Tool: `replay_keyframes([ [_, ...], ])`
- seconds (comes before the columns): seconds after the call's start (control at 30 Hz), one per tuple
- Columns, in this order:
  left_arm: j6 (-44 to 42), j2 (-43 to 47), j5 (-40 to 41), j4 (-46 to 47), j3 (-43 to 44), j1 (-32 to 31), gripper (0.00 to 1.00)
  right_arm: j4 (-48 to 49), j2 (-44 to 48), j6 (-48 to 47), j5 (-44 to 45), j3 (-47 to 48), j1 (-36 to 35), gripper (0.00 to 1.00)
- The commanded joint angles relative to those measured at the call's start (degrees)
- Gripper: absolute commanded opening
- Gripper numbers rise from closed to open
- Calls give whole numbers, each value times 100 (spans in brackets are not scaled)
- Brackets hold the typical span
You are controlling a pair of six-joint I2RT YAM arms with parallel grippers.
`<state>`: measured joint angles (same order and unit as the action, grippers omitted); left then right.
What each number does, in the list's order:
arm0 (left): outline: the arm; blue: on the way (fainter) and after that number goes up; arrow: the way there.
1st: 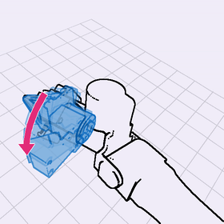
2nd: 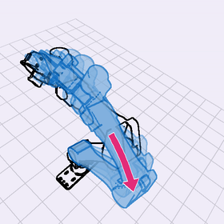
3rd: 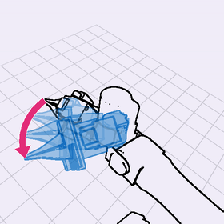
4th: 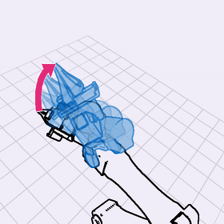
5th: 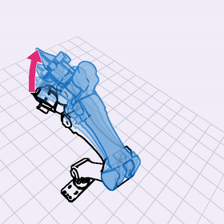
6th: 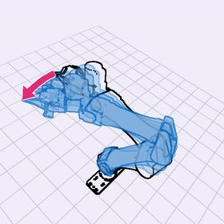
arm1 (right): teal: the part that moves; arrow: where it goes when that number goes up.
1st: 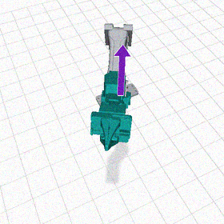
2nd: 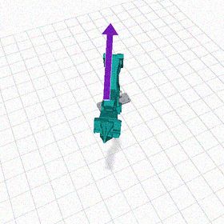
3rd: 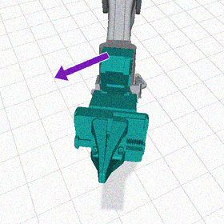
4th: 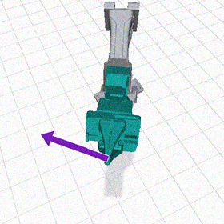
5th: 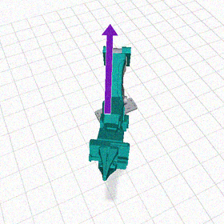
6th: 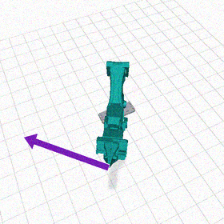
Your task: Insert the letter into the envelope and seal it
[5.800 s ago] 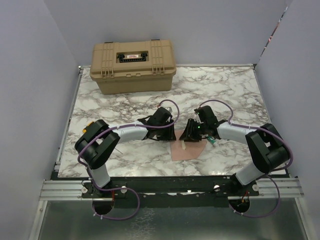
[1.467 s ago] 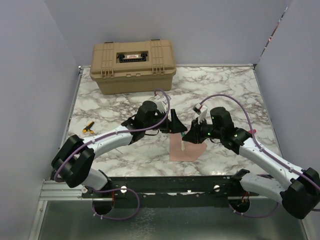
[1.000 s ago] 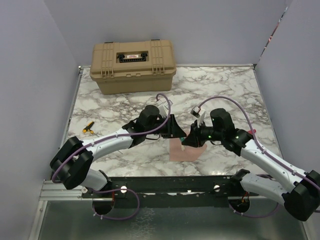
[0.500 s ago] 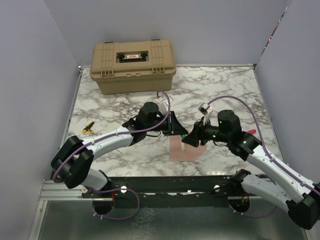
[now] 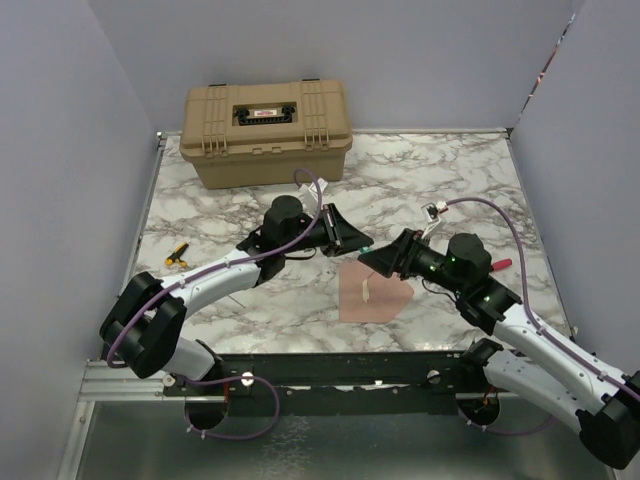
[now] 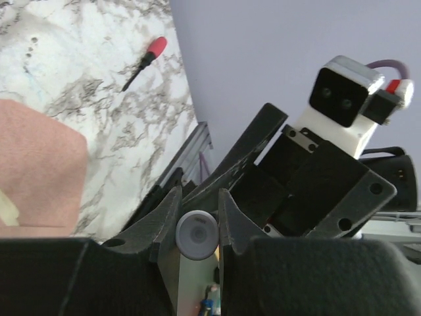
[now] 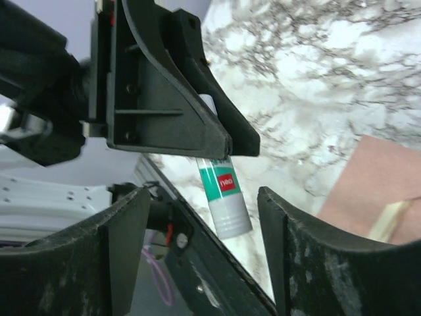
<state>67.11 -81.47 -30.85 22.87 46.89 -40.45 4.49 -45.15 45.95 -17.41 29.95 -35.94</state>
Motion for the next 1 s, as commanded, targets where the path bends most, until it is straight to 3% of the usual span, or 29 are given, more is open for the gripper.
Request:
replay_keyframes([
  [0.0, 836, 109, -28, 672, -63, 85, 0, 1072, -92, 613, -128, 8, -31, 64],
  [0.1, 1028, 104, -11, 762, 4, 115, 0, 1354, -68, 799, -237, 49, -26, 46],
  [0.17, 1174, 93, 5, 844, 13, 153, 0, 1351, 7, 867, -132, 94, -26, 40],
  [0.3, 1427, 87, -15, 1115, -7, 246, 0, 974, 30, 751, -61, 381, -23, 33],
  [0.5, 1801, 91, -261, 1426, -97, 526, 0, 855, -311, 680, -305, 581, -22, 30],
  [0.57, 1865, 107, -398, 1503, -117, 662, 0, 929, -433, 648, -346, 550, -22, 14],
  [0.67, 1871, 74, -603, 1541, -127, 865, 0, 1126, -583, 575, -374, 474, -27, 1],
  [0.8, 1995, -43, -898, 1928, -274, 1226, 0, 1025, -826, 185, -564, 609, -25, 1],
  [0.97, 2007, -152, -1052, 2361, -474, 1674, 0, 200, -1251, -921, -1128, 1101, -26, 1],
])
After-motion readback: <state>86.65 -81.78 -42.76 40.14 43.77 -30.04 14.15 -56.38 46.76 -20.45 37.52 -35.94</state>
